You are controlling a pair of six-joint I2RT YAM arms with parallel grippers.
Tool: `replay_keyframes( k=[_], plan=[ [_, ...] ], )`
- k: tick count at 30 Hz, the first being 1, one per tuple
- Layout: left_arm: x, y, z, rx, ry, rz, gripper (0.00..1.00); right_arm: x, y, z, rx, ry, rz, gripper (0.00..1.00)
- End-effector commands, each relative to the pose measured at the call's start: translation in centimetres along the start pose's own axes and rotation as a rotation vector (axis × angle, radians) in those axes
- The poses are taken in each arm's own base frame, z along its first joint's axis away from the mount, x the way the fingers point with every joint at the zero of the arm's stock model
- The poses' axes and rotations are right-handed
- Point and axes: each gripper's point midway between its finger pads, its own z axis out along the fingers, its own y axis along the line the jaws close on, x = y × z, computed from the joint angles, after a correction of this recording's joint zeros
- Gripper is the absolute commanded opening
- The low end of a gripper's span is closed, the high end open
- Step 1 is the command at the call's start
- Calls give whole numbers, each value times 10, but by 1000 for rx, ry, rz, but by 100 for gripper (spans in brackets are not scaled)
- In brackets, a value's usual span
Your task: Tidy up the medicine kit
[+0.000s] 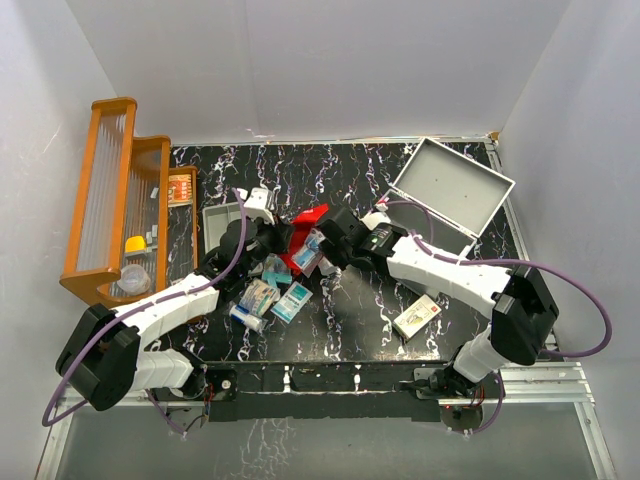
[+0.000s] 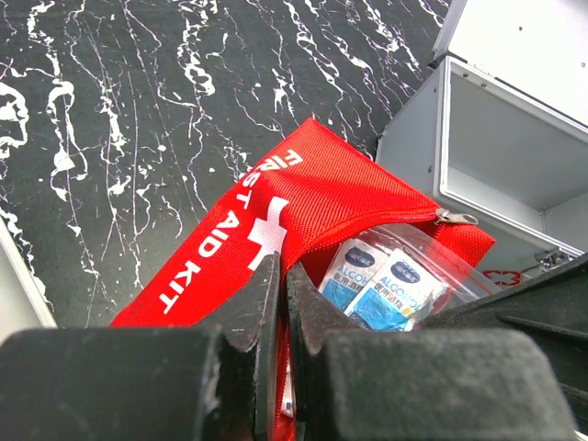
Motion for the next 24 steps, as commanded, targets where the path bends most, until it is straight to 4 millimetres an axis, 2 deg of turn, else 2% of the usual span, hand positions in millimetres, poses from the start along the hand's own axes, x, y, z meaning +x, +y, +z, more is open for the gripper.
replay_keyframes(
  k=[1,6,13,18,24],
  plan=[
    [-33,-5,2,-6,-89,-37,0,-8,-2,0,8,-6,69,0],
    [-29,-20,1,76,-67,-38,0,-7,15,1,-58,32,66,0],
    [-20,-37,-5,182,-30,-47,0,-11,48,-13,-183,84,167,0],
    [-21,-44,-6,205,-11,-86,0,-4,55,-14,-217,137,239,0],
    [-27,-48,-7,193,2,-163,0,-6,50,-8,-213,117,261,0]
  ],
)
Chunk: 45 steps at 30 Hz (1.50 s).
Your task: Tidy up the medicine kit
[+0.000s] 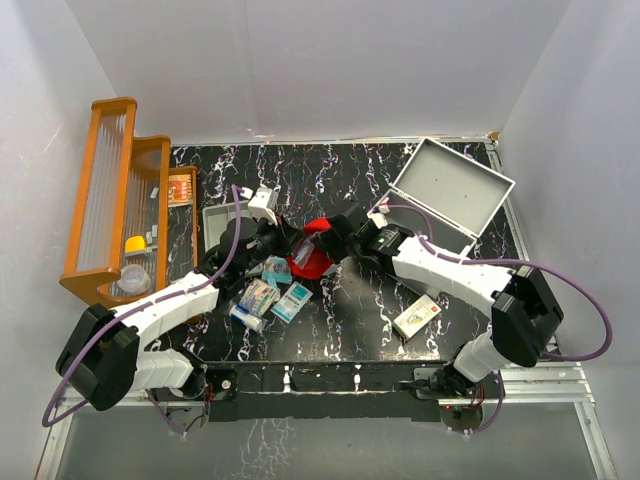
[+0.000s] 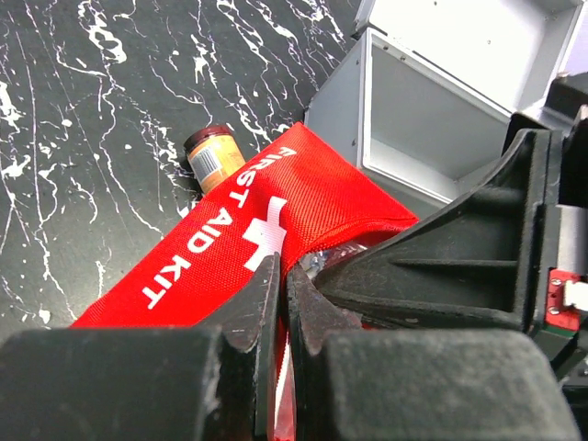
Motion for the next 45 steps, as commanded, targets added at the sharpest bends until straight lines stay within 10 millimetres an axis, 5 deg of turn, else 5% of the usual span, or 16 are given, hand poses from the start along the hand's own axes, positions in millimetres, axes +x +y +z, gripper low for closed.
replay_keyframes(
  k=[1,3,7,11,23,31,45],
  plan=[
    [-36,-18,-2,30,-78,-77,0,-4,24,-10,-95,-6,49,0],
    [-38,-12,0,-14,-77,-100,0,-7,21,-8,-85,-26,2,5],
    [-41,-2,1,-71,-87,-88,0,-11,15,-13,-80,-46,-160,38],
    [-44,-1,1,-79,-93,-62,0,-12,7,-23,-107,-37,-359,49],
    [-40,-2,1,-85,-70,-120,0,4,-13,-25,-168,65,-425,49],
    [-45,-6,-1,-87,-64,-150,0,11,-6,-7,-175,75,-422,31],
    [-56,-6,-5,-124,-76,-210,0,1,-14,-2,-148,27,-360,40]
  ],
)
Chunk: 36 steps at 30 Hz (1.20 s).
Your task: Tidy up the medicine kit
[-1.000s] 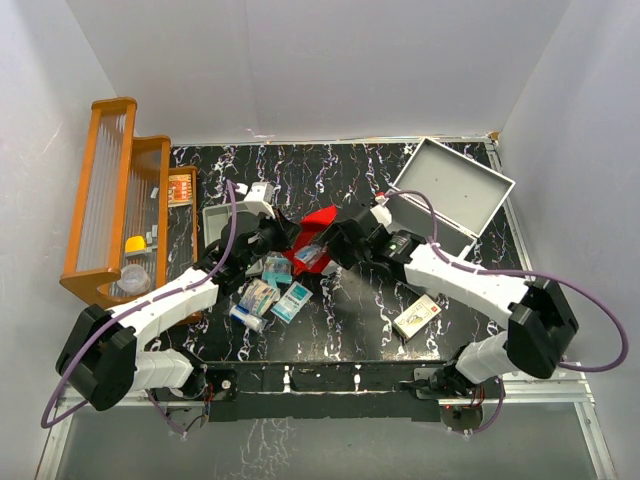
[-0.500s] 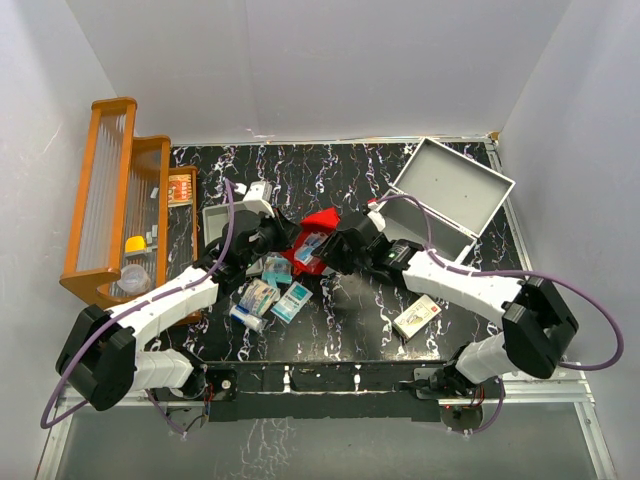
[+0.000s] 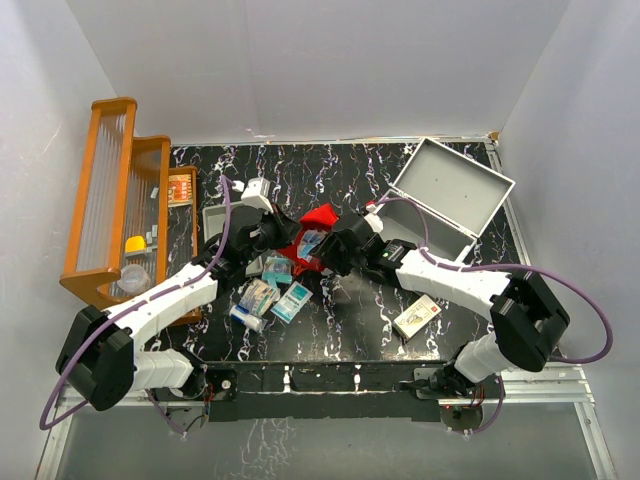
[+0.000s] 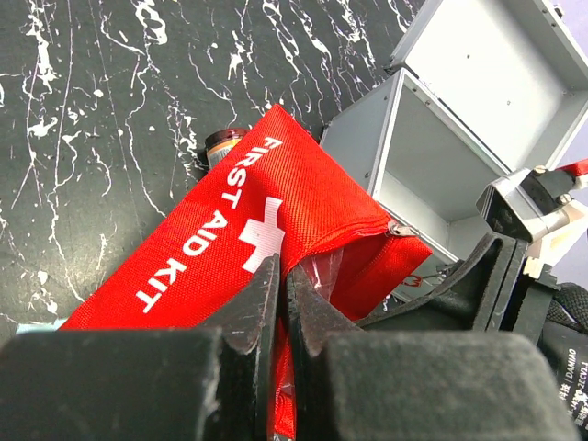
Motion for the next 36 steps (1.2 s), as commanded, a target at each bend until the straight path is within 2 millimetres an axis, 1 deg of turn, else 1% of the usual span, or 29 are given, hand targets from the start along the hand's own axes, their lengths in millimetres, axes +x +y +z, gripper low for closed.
replay_keyframes(
  k=[1,3,5,8,12,13,17,21,24,28,32,33,34,36],
  plan=[
    [-32,-18,-7,26,-79,-41,0,-17,24,-9,-83,-61,44,39],
    [-33,-21,-8,36,-76,-53,0,-15,25,-7,-91,-56,52,38],
    [-34,-23,-8,41,-72,-59,0,-14,28,-5,-110,-51,63,33],
    [-36,-24,-10,39,-73,-67,0,-16,38,-5,-168,-52,85,21],
    [-34,-23,-12,41,-69,-75,0,-19,55,-12,-270,-57,96,2],
    [-33,-23,-12,40,-68,-75,0,-20,59,-15,-297,-61,104,0],
    [-30,-21,-13,37,-62,-76,0,-28,73,-32,-403,-89,152,0],
    [-29,-23,-14,53,-59,-84,0,-30,75,-42,-453,-65,256,0],
    [-30,-27,-15,71,-64,-91,0,-25,72,-39,-440,-34,287,0],
    [-34,-35,-16,106,-66,-100,0,-17,59,-23,-356,-16,236,0],
    [-38,-40,-18,120,-72,-99,0,-16,45,-18,-318,-41,161,0],
    [-39,-40,-18,120,-71,-98,0,-16,42,-17,-299,-42,137,2],
    [-39,-40,-18,120,-69,-94,0,-15,41,-18,-293,-42,104,6],
    [-36,-39,-17,117,-57,-80,0,-16,45,-24,-294,-36,40,18]
  ],
)
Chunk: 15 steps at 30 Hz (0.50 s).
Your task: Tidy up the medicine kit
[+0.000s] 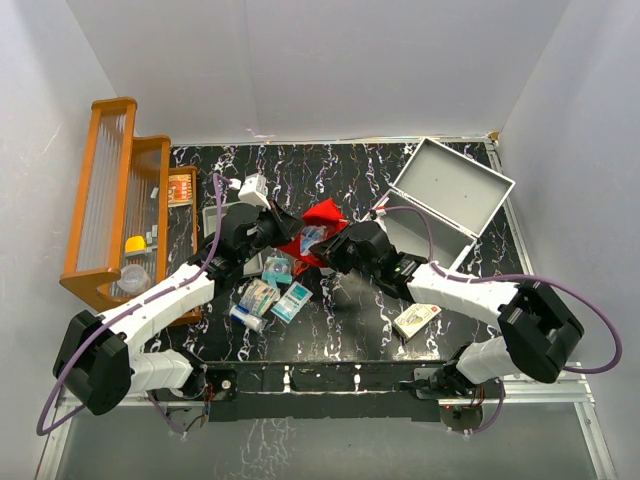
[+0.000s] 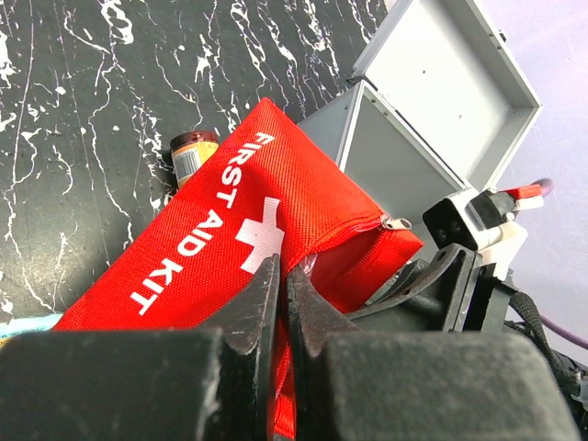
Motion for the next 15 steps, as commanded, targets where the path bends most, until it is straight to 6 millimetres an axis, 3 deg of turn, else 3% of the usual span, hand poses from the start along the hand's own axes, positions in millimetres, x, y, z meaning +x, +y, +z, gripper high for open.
replay_keyframes(
  k=[1,5,11,15],
  plan=[
    [-23,-24,-8,76,-47,25,0,-8,26,-12,-41,1,-152,26],
    [-14,-16,-4,69,7,135,0,-26,44,-38,-46,10,-337,51],
    [9,-16,-10,185,165,493,0,-38,62,-91,-172,148,-759,56],
    [30,-24,-18,319,325,645,0,-38,56,-106,-183,222,-1028,59]
  ],
)
